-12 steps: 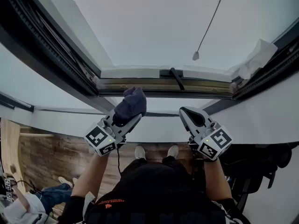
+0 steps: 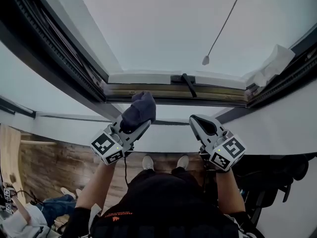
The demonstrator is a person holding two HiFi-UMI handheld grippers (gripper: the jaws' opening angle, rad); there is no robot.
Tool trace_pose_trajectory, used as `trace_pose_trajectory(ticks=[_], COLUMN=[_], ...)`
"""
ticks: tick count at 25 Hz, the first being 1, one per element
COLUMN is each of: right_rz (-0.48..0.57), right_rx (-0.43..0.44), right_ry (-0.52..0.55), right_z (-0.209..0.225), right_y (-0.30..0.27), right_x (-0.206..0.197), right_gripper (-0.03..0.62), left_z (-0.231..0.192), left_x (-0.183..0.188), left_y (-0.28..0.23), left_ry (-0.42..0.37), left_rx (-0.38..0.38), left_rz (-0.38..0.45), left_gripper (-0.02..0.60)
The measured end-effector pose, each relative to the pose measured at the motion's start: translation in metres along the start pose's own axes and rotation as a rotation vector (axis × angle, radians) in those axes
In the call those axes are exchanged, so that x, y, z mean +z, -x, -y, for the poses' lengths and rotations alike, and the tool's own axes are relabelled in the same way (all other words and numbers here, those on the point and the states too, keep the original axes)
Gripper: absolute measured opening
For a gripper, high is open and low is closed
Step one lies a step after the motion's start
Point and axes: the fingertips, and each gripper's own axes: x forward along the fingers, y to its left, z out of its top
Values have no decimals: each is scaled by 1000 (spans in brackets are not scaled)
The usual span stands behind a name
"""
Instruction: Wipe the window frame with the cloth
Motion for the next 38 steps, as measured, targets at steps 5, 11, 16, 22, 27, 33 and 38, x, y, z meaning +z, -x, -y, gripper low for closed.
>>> trace_pose_trajectory(ticks=[5, 11, 16, 22, 27, 33, 38], right_rz=[25, 20, 14, 39, 106, 225, 218], right_rx=[13, 47, 89, 130, 176, 234, 249], right_ry=[-6, -7, -6, -7, 66, 225, 252], right_z=[-7, -14, -31, -41, -56, -81, -89], right_y=[-5, -22, -33, -38, -49, -60, -71], right_x=[8, 10, 10, 19, 58, 144, 156], right_gripper=[3, 5, 5, 3, 3, 3, 3], left_z=[-6, -38, -67, -84, -87, -92, -135], left_x=[8, 54, 135, 229, 281, 316, 324], left_y=[3, 14, 31, 38, 45, 45, 48], left_ry=[-22, -131, -307, -464, -558, -624, -533], left_rx=[9, 77, 177, 290, 347, 399, 535], left_rz=[4, 46, 87, 130, 155, 139, 122], left_gripper=[100, 100, 100, 100, 100, 100, 98])
